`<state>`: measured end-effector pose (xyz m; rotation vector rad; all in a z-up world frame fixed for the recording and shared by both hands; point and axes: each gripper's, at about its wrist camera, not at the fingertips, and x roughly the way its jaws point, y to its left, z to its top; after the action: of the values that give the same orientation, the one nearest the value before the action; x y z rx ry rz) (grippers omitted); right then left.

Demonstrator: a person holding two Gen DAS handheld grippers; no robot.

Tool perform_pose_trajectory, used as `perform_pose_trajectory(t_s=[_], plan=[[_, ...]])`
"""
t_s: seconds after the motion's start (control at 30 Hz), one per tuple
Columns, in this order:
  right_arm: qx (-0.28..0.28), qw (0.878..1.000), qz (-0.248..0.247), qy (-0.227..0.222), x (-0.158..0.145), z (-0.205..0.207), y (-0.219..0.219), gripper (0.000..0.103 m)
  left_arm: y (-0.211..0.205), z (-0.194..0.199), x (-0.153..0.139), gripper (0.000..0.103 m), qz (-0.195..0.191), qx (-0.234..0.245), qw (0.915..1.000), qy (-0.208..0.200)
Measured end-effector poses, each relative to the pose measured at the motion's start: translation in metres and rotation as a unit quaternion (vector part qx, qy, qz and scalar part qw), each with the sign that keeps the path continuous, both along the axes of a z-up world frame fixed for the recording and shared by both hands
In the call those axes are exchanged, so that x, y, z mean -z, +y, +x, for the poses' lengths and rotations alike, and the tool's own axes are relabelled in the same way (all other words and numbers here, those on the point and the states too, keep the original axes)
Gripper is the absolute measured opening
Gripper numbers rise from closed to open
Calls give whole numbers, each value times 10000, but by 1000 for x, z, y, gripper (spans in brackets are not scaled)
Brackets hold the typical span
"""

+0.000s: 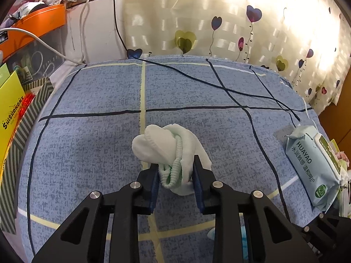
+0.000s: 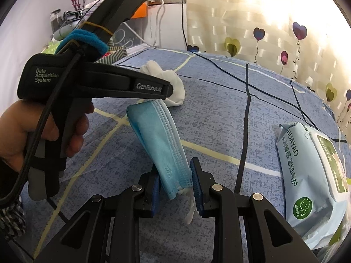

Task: Organize soft objects
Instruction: 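Carry the blue mask and white cloth bundle over the box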

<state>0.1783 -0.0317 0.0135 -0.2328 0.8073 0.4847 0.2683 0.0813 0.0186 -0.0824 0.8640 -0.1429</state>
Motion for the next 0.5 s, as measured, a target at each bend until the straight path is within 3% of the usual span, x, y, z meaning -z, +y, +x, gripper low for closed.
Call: perform_pose_trajectory(t_s=[0.5], plan=[[239,9994,161,-190,-24,-23,-23,25,-20,-45,-37,28,258,76,9986,-460]])
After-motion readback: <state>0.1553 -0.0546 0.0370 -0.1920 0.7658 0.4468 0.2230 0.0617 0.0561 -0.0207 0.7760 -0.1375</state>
